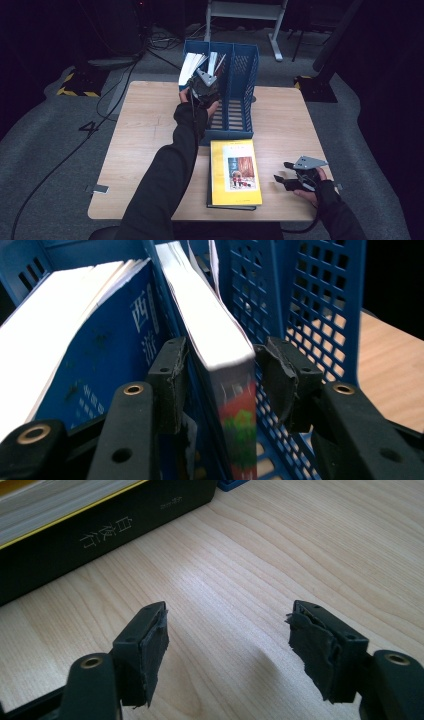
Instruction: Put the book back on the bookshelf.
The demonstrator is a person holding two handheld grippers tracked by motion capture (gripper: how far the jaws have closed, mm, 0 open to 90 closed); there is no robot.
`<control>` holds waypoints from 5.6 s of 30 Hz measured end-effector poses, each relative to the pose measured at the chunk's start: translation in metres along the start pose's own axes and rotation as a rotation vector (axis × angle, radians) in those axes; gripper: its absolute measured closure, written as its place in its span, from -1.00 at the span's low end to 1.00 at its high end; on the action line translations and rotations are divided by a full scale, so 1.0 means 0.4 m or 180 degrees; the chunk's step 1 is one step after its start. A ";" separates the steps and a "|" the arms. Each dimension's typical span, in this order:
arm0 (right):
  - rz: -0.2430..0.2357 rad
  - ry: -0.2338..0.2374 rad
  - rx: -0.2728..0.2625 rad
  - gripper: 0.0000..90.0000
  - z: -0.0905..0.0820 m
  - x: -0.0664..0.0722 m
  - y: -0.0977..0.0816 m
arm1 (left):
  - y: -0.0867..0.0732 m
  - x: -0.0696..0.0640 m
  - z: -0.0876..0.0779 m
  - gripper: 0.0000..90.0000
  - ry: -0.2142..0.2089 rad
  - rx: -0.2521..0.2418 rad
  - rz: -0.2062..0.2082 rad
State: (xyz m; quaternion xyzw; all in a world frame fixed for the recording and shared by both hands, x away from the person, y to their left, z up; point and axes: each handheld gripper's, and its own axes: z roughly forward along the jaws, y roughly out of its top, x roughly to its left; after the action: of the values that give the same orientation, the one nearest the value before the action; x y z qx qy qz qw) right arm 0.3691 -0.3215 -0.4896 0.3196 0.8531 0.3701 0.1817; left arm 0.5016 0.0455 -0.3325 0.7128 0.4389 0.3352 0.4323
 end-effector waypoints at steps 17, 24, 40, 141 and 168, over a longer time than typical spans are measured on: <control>0.0008 -0.0015 0.0018 -0.28 0.001 0.000 0.000 | -0.091 -0.003 -0.099 0.06 -0.0441 -0.0008 0.0388; -0.0003 -0.0008 0.0035 -0.28 0.002 0.002 0.000 | -0.134 0.012 -0.125 0.01 -0.0595 0.0059 0.0412; 0.0042 -0.0013 -0.0013 -0.29 -0.012 0.001 0.010 | -0.262 0.037 -0.174 -0.10 -0.0948 0.0254 0.0711; -0.0145 0.1068 0.0576 -0.58 0.039 0.161 0.199 | -0.557 0.009 -0.190 -0.81 -0.1969 0.1161 0.0963; -0.0070 0.1576 0.0261 -0.10 0.115 0.127 0.246 | -0.500 0.021 -0.081 -0.46 -0.1700 0.1143 0.0781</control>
State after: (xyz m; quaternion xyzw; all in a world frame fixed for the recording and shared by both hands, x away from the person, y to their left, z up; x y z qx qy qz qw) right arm 0.3978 -0.2120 -0.4501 0.2170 0.8893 0.4003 -0.0419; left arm 0.4100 0.1120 -0.5010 0.8876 0.2732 0.1036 0.3560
